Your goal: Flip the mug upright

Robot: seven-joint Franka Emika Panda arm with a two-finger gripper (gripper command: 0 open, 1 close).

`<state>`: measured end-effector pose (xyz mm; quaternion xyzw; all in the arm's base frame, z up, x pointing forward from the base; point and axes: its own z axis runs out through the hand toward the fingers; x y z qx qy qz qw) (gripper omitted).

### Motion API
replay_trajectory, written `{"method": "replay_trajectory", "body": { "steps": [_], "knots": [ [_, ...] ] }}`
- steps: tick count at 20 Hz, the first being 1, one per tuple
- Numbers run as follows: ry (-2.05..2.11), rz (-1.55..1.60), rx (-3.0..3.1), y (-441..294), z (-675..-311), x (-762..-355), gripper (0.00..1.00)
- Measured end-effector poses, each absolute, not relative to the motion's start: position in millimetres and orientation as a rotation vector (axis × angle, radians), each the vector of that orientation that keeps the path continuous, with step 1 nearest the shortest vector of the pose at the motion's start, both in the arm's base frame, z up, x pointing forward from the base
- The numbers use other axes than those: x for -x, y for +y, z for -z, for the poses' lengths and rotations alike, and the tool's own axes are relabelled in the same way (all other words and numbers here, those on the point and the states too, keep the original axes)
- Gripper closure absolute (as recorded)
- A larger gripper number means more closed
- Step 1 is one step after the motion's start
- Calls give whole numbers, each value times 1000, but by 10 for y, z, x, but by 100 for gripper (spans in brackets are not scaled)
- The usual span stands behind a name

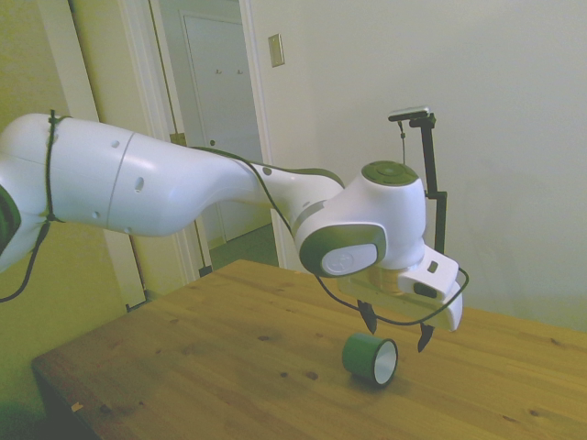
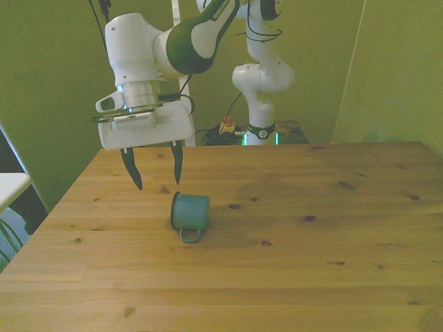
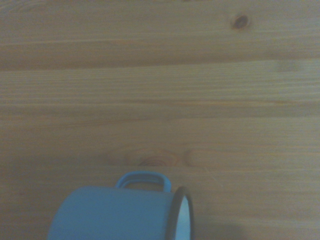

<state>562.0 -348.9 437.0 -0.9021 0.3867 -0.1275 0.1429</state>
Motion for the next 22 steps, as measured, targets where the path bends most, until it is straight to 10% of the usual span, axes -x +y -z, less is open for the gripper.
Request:
{"method": "replay_trajectory", "body": {
  "steps": [22],
  "knots": [
    [885, 138, 2415, -3336, -4071, -5788, 0]
  ]
}}
